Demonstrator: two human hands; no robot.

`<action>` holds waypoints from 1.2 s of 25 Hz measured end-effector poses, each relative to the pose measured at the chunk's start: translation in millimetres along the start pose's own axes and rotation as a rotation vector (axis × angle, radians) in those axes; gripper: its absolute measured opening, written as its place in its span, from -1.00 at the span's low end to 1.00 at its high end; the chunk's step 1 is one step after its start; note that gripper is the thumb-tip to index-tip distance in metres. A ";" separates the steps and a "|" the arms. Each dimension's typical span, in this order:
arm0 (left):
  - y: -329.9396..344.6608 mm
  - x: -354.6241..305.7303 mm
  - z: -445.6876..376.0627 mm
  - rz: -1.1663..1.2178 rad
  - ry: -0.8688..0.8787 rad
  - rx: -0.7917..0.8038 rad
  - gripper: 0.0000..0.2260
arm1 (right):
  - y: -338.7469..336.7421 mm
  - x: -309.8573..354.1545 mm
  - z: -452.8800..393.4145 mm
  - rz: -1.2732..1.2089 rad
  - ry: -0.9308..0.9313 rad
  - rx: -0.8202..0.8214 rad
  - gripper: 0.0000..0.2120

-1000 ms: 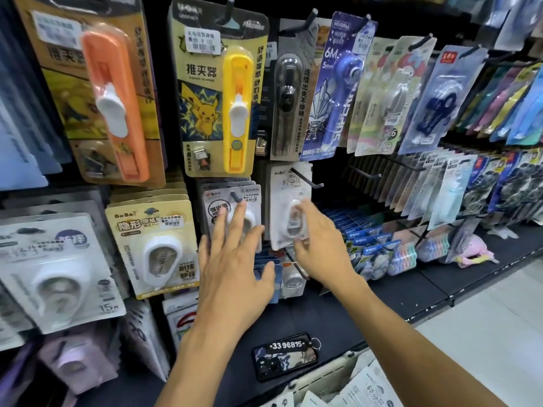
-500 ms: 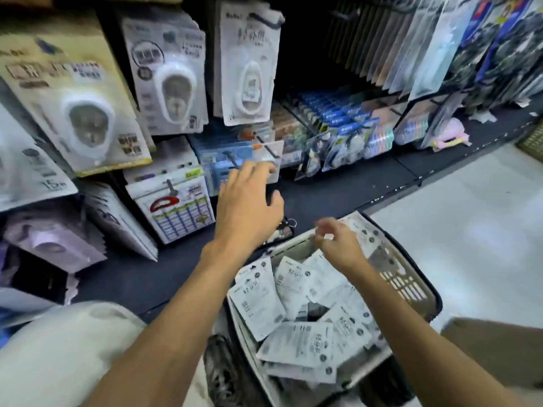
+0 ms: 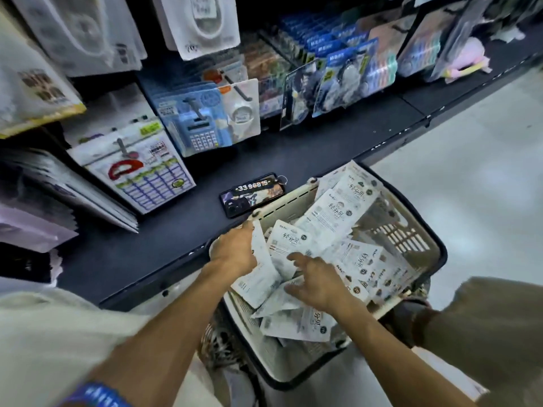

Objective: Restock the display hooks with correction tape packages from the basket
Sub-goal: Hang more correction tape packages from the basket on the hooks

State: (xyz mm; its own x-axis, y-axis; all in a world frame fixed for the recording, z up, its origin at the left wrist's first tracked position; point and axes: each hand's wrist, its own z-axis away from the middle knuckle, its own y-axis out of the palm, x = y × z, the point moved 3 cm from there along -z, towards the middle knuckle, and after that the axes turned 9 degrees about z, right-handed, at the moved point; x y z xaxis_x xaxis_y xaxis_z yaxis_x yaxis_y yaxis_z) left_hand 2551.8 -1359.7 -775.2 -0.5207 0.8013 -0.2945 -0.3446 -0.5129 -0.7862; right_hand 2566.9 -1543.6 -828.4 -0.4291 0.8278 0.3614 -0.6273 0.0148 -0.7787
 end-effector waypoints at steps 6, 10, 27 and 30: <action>-15.4 -41.0 0.7 1.024 0.018 0.184 -0.74 | -11.3 40.7 -2.0 -0.331 -0.003 -0.209 -0.48; -28.8 -26.7 -1.7 1.039 0.218 0.227 -0.48 | -50.1 20.7 -1.1 -1.149 -0.031 -0.285 -0.83; 27.7 13.7 -22.0 0.301 0.242 0.064 -0.86 | -12.2 -26.7 10.2 0.155 -0.145 0.141 -0.56; 33.4 14.5 -21.2 0.330 0.223 0.089 -0.84 | 9.3 -19.6 10.0 0.210 -0.221 0.055 -0.48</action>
State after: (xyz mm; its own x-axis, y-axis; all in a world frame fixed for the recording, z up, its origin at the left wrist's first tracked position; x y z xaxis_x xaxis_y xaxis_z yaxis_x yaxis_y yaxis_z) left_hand 2549.2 -1358.7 -817.3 -0.4357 0.6317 -0.6412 -0.2585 -0.7702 -0.5831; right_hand 2563.0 -1565.3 -837.6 -0.6802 0.6676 0.3029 -0.5414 -0.1789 -0.8215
